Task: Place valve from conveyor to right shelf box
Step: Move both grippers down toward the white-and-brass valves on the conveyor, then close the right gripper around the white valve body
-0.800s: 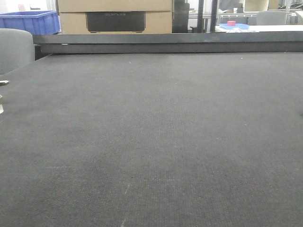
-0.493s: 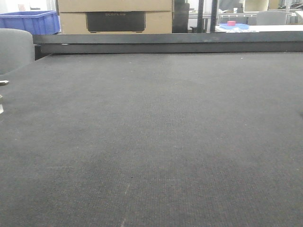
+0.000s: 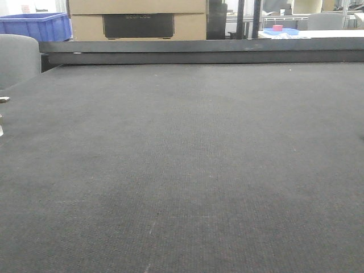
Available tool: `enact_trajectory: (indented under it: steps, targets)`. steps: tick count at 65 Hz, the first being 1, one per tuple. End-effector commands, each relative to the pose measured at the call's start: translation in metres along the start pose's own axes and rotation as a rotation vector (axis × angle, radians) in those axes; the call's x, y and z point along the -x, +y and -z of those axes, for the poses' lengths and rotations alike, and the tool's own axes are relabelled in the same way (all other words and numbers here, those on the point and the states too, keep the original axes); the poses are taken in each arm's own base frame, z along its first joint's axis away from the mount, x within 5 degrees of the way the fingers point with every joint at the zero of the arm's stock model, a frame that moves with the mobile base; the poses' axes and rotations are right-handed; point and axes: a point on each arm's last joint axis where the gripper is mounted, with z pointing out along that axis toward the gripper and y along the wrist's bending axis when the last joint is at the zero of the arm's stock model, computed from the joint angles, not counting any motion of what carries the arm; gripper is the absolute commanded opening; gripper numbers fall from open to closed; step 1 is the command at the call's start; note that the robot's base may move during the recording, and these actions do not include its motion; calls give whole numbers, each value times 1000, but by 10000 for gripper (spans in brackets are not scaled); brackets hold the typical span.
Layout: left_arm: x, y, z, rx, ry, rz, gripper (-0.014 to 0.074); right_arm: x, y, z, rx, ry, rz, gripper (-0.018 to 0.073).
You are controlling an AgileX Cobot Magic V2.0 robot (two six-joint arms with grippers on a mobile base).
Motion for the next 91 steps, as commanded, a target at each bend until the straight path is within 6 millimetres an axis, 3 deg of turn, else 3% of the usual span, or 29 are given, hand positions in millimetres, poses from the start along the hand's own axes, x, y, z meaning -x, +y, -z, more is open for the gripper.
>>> enact_trajectory:
  steps: [1,8,20,25,32,40,44,49,62,81,91]
  targets:
    - [8,-1,1,-7,-78,9,-111,7,0,1,-4,-77,2,-158]
    - [23,-1,1,-6,-98,9,-111,11,-1,1,-7,-115,2,-158]
    - [81,1,2,23,10,-53,-108,72,4,13,15,-180,2,-158]
    - [97,1,-6,31,63,-60,-50,96,6,13,22,-154,12,-126]
    - [110,2,-23,36,144,-62,126,120,7,2,26,-79,15,67]
    - [109,2,-47,39,281,-56,403,138,8,-22,25,-12,15,422]
    - [110,2,-57,36,342,-27,515,137,8,-37,23,37,15,577]
    - [111,0,-68,30,411,11,622,135,7,-54,14,58,29,568]
    - [131,-10,-84,-55,399,27,587,139,8,-94,16,208,29,568]
    - [139,-13,-88,-78,386,24,587,171,12,-160,39,679,62,568]
    - [138,-13,-88,-78,391,24,587,163,6,-199,21,959,71,568]
